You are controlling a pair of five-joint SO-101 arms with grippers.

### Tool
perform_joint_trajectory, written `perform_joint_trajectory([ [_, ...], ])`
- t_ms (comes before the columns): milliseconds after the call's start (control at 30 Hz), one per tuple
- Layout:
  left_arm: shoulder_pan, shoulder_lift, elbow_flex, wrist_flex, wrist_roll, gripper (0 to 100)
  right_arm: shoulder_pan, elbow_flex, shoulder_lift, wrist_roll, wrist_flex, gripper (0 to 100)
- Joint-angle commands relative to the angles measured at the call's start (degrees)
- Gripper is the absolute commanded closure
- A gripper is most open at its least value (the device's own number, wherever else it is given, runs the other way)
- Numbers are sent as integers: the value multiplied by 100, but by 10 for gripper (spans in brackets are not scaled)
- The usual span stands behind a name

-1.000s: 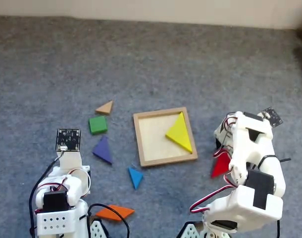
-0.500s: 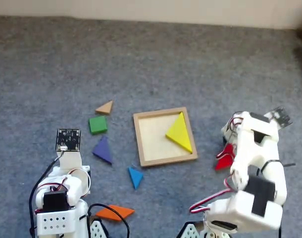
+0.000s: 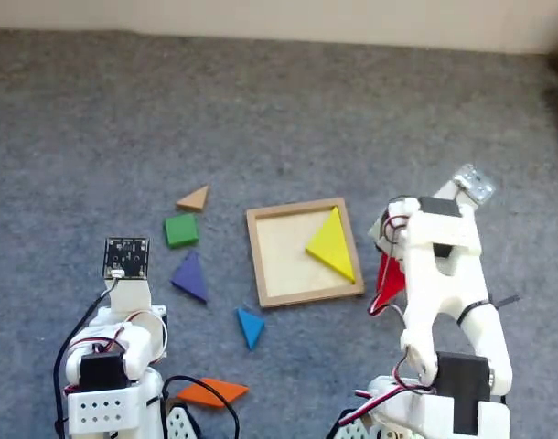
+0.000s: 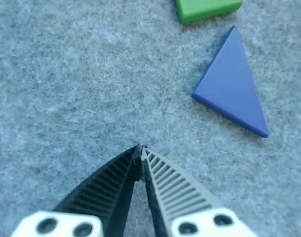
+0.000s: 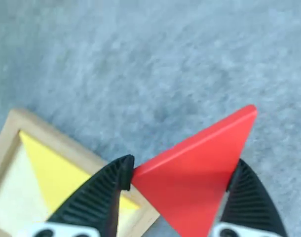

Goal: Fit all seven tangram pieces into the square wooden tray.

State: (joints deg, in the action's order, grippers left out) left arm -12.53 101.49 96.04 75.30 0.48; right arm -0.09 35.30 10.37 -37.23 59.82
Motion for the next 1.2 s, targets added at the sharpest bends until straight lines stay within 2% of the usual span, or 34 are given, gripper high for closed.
perform_joint_trajectory([
  [0,-92,286,110,35,-18,990,-479,-233,312,114,92,791],
  [133,-92,286,110,35,-18,990,-901,-479,303,53,251,791],
  [367,-92,286,110,35,-18,990,-2026,-523,295,-835,145,791],
  [600,-92,286,110,35,-18,990,-2791,-453,286,-1310,-1059,792],
  [833,-92,286,110,35,-18,990,-3011,-444,286,-1741,-1314,790],
  [1033,-92,286,110,35,-18,990,-3152,-215,286,-1758,-1332,787],
  [1167,-92,286,110,35,-18,990,-3134,-136,286,-1758,-1323,696],
])
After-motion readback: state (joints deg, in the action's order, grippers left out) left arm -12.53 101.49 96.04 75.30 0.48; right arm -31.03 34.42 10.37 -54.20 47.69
